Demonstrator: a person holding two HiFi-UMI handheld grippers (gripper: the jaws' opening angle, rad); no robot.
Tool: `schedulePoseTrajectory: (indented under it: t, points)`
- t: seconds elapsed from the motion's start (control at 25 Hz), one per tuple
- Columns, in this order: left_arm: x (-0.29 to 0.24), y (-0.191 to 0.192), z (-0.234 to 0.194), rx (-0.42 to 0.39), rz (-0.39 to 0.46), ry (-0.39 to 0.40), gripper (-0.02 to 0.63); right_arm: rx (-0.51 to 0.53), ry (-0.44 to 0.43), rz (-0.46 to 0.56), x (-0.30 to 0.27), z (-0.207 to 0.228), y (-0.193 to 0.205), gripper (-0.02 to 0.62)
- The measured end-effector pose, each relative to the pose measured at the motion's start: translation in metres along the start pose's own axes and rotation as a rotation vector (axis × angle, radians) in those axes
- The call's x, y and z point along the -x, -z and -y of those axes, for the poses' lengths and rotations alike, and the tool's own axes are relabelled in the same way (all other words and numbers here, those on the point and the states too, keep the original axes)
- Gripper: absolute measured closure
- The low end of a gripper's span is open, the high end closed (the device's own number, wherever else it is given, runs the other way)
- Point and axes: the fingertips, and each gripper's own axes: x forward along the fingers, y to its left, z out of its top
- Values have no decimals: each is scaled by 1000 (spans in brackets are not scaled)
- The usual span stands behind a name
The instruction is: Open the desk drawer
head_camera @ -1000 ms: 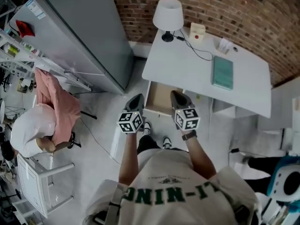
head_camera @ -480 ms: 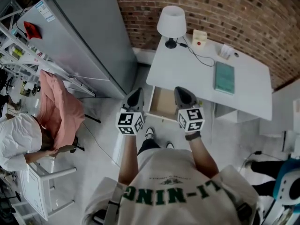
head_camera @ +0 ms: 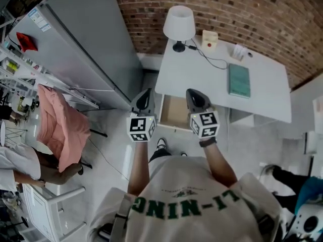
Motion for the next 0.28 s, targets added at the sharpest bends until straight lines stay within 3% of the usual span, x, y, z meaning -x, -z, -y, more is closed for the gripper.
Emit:
schedulePoseTrajectory:
  t: [0.28]
  points:
    - [-19, 4, -16, 22, 5, 35, 604, 22, 25, 6, -20, -2, -4, 591]
